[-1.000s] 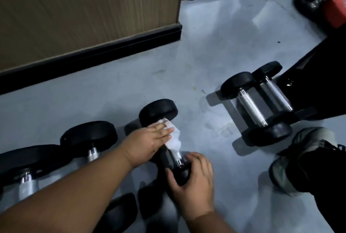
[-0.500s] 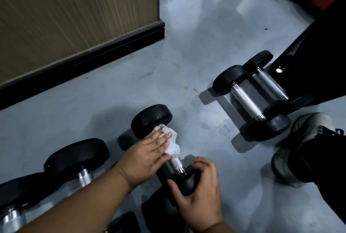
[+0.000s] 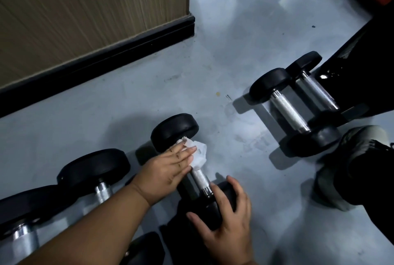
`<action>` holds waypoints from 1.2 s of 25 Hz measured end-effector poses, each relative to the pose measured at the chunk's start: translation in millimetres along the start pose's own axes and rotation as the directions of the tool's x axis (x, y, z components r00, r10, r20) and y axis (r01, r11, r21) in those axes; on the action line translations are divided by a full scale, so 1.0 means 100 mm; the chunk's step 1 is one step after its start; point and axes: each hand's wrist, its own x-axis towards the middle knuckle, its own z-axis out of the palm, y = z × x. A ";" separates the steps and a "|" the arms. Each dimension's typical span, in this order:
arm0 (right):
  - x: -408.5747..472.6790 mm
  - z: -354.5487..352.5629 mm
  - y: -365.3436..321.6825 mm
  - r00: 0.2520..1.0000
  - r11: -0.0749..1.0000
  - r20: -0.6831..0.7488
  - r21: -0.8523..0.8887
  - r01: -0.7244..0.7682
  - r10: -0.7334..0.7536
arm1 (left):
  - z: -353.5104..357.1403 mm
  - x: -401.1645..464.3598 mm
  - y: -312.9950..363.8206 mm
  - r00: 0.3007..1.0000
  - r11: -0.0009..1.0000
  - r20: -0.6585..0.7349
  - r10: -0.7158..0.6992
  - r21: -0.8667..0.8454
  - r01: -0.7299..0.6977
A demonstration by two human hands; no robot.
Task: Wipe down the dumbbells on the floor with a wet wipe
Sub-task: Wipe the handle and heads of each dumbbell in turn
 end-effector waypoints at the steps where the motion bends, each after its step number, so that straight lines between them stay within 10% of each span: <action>1: 0.03 -0.02 -0.02 0.999 0.999 0.020 -0.026 0.031 -0.031 | 0.00 -0.01 0.04 0.999 0.999 -0.030 -0.034 0.015 0.035; 6: 0.25 -0.14 0.02 0.946 0.956 0.215 -0.114 0.272 -0.243 | 0.11 -0.20 0.37 0.981 0.986 0.109 0.161 0.025 -0.165; 14: 0.28 -0.14 0.06 0.963 0.968 0.132 -0.065 0.244 -0.234 | 0.02 0.04 0.15 0.996 0.991 0.000 -0.093 0.101 0.093; 21: 0.27 -0.07 0.06 0.965 0.967 0.102 -0.057 0.248 -0.241 | 0.01 -0.16 0.44 0.973 0.993 0.209 0.101 0.037 -0.111; 26: 0.27 -0.05 0.09 0.965 0.966 0.056 -0.017 0.259 -0.257 | -0.08 0.07 0.24 0.972 0.973 0.082 -0.220 0.094 0.213; 30: 0.29 -0.04 0.11 0.964 0.965 0.044 0.018 0.260 -0.261 | -0.09 -0.14 0.40 0.959 0.995 0.284 0.010 0.096 -0.039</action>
